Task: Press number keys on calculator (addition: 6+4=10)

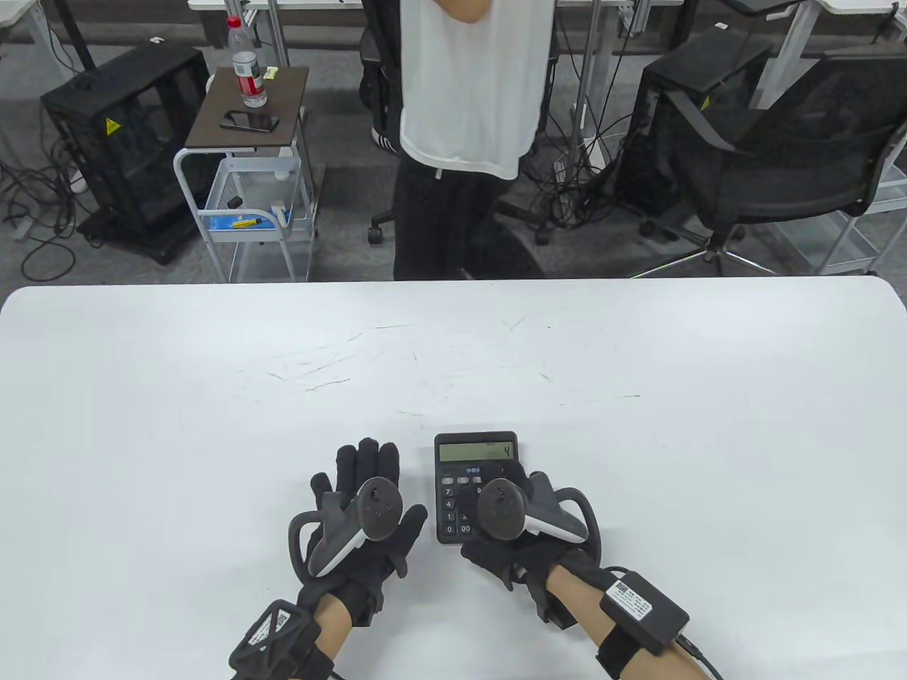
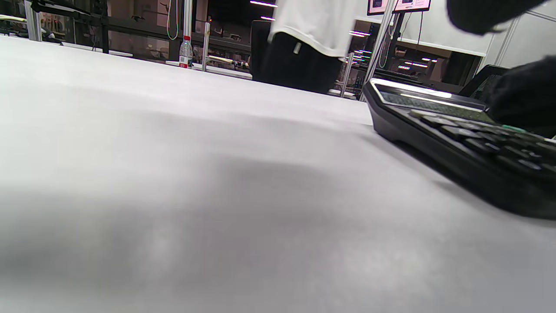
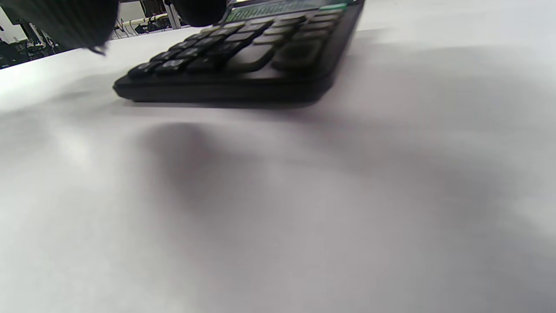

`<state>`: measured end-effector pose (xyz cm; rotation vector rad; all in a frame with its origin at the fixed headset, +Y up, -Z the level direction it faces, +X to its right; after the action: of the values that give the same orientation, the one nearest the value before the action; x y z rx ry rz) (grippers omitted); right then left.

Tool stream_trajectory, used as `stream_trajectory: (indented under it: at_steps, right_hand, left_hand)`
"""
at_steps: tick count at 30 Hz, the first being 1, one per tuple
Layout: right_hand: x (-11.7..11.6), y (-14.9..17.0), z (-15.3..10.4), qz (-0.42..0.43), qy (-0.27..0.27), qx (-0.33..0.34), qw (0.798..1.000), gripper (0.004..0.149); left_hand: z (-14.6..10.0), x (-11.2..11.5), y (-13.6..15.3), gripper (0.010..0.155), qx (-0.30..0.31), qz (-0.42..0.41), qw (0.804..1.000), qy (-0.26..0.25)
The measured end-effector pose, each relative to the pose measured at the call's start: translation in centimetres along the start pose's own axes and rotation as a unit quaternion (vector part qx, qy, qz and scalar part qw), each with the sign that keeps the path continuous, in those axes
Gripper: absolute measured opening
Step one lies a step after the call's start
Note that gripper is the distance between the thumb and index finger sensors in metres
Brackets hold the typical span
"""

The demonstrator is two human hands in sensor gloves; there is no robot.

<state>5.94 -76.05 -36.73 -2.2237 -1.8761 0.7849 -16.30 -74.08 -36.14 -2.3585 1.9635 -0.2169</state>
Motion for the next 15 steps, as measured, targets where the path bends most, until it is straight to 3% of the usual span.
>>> stream_trajectory:
  at_steps: [8, 15]
  right_hand:
    - [0.1, 3.8, -2.7, 0.026, -0.003, -0.004, 1.0, 0.072]
    - [-0.1, 5.0, -4.1, 0.031, 0.003, 0.002, 1.0, 0.07]
  left_hand:
    - [0.0, 0.0, -0.1, 0.089, 0.0, 0.001, 1.0, 0.0]
    - [0.0, 0.0, -0.1, 0.089, 0.0, 0.002, 1.0, 0.001]
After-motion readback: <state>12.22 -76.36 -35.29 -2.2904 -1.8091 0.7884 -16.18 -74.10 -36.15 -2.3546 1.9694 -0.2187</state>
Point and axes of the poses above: the tracker on the back of each hand, its own y axis roughly to the little-finger side, its own z axis roughly from the wrist to the fingertips, x = y × z, the point moved 2 cm from there along z, roughly from the wrist to the fingertips, and after that the axes turned 4 degrees about x, right-handed, at the moved point
